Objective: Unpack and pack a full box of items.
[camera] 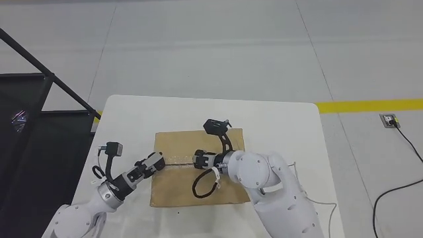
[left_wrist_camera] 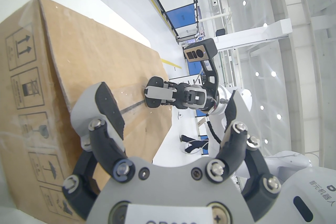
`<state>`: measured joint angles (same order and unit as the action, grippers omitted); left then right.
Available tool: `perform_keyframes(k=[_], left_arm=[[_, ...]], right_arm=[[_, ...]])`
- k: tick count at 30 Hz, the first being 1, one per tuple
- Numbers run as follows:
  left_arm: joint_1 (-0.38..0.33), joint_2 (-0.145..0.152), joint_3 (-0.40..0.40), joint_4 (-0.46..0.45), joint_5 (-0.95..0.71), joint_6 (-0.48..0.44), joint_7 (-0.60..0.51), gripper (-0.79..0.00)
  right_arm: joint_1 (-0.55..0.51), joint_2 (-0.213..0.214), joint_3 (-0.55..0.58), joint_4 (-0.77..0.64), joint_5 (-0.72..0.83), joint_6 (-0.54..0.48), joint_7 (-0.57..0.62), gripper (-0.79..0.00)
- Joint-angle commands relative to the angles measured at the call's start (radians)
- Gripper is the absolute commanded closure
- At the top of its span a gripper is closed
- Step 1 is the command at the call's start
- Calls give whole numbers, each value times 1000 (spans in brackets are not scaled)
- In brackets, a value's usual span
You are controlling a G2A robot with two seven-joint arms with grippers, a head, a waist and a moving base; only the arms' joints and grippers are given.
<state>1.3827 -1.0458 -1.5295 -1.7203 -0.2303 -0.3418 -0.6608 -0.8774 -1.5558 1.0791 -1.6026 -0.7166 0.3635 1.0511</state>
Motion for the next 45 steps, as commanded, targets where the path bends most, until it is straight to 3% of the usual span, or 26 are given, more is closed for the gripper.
perform_keyframes(k=[1,20,31,45], left_arm=[[-3,0,3,1,1,1,-4,-785],[-25,-1,23,8,12,11,-24,-785],[-35,-2,41,9,24,21,-26,-785],[-34,-3,45,16,26,22,-22,-785]], right_arm=[[-20,6,15,-30,-21,16,-9,0],[-151,41,161,-171,-24,138,-51,0],[-252,65,269,-249,30,109,-82,0],[-270,82,348,-181,156,77,-141,0]])
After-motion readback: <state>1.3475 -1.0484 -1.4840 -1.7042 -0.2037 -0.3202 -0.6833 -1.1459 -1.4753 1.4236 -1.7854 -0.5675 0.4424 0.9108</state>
